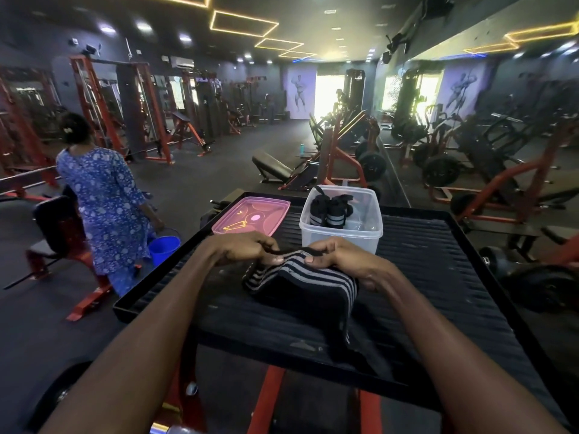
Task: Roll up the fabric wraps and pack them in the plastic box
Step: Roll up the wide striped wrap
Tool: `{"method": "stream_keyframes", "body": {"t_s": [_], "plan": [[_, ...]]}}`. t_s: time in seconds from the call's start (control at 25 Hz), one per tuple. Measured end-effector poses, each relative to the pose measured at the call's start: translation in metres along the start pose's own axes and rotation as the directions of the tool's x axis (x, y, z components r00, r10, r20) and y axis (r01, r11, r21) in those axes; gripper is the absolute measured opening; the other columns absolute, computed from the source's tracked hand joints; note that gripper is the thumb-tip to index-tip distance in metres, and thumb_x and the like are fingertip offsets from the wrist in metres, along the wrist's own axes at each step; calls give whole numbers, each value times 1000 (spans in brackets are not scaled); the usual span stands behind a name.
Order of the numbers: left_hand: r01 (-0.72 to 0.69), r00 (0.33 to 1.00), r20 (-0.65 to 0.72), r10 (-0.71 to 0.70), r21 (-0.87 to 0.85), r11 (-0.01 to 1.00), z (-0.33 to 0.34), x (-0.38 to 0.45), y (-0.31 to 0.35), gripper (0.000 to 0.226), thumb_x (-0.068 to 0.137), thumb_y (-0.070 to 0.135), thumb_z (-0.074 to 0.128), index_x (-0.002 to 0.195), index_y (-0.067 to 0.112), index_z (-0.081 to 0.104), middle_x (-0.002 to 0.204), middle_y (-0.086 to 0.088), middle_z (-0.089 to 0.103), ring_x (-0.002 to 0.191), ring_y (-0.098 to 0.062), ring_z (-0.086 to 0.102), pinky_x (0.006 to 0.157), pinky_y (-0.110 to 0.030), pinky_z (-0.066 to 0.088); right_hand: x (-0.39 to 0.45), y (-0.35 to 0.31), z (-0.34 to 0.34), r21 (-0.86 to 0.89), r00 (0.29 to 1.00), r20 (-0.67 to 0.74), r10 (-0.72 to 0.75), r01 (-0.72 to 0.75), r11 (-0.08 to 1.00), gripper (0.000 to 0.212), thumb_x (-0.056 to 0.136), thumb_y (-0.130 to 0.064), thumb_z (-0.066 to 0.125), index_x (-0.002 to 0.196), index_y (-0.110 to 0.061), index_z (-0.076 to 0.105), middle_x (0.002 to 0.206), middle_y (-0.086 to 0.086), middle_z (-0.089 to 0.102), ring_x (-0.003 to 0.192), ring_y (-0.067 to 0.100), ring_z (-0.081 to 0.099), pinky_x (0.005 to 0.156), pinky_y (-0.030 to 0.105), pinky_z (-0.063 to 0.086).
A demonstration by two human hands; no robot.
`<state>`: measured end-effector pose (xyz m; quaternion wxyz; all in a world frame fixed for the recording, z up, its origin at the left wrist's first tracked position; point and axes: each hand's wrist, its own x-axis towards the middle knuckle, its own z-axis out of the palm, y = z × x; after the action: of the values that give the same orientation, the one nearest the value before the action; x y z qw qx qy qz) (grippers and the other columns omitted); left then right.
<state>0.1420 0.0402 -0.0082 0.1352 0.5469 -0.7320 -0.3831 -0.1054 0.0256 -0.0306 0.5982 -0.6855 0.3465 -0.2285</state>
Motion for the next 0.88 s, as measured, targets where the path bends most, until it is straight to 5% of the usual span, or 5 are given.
{"method": "stream_keyframes", "body": {"t_s": [0.32, 0.4, 0.52, 0.72, 0.88], "plan": [[-168, 983, -64, 174, 90, 982, 0, 10, 58, 17, 89, -1, 62, 99, 12, 68, 95, -5, 69, 84, -14, 62, 70, -24, 49, -4, -24, 10, 66, 988, 11, 153, -154, 986, 29, 86, -34, 75, 99, -9, 68, 90, 10, 71, 78, 22, 66, 66, 31, 52], [-149, 955, -245, 167, 92, 985, 0, 18, 58, 17, 90, 16, 68, 108, 15, 66, 107, -4, 69, 99, -19, 65, 79, -26, 51, -5, -30, 13, 138, 993, -102, 52, -37, 990, 9, 91, -13, 67, 100, -9, 69, 86, 7, 76, 75, 18, 72, 69, 28, 58], [90, 935, -352, -44, 116, 989, 5, 18, 53, 80, 83, 79, 45, 129, 14, 58, 131, -12, 61, 119, -28, 58, 101, -43, 48, -16, -37, 12, 321, 961, -273, 47, 45, 946, 17, 92, -4, 58, 105, -5, 68, 81, 12, 76, 66, 20, 73, 62, 31, 62], [84, 959, -136, -250, -705, 704, 21, 19, 68, 54, 98, 47, 53, 126, 1, 58, 100, -16, 68, 84, -29, 68, 62, -38, 59, -24, -42, 23, 669, 992, -114, 55, 36, 743, 40, 87, 2, 47, 125, 9, 56, 102, 25, 69, 82, 31, 72, 77, 44, 63], [-36, 976, -155, -156, -812, 582, 28, 28, 76, 27, 93, 16, 66, 111, -5, 65, 95, -18, 74, 75, -25, 73, 65, -36, 62, -29, -36, 23, 608, 993, -72, 90, -28, 794, 28, 92, -5, 50, 116, 2, 63, 98, 18, 72, 82, 27, 73, 74, 38, 63]]}}
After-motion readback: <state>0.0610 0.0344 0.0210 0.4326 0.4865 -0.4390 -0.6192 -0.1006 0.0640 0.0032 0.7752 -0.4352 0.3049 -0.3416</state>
